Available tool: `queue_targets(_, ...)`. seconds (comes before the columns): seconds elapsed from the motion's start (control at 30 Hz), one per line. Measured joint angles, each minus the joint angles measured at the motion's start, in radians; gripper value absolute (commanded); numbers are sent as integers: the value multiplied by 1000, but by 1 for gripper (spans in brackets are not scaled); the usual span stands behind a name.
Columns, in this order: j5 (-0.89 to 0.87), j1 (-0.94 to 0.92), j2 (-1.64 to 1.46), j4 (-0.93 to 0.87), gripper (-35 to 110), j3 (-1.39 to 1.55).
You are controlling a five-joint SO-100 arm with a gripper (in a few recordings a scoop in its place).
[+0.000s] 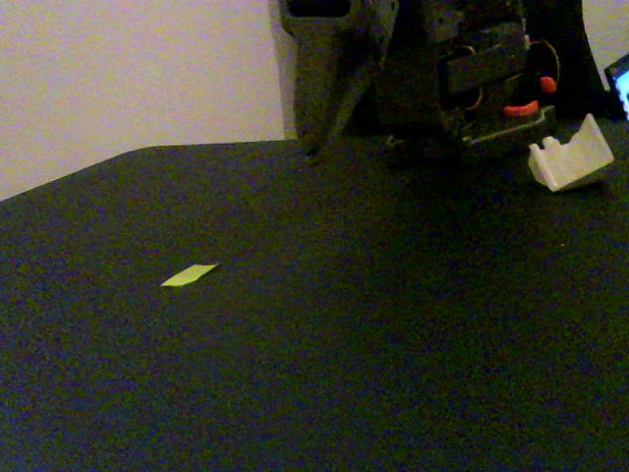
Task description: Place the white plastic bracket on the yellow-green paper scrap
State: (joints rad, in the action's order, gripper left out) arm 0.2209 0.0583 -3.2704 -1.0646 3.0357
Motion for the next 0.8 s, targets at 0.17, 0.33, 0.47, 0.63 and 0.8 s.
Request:
queue_targets(0.17, 0, 0, 0, 0, 0, 0)
queue_targets(0.33, 0, 0, 0, 0, 0, 0)
queue_targets(0.47, 0, 0, 0, 0, 0, 0)
queue_targets(0.63, 0, 0, 0, 0, 0, 0)
queue_targets(0.8, -6, 0, 0, 11, 0, 12)
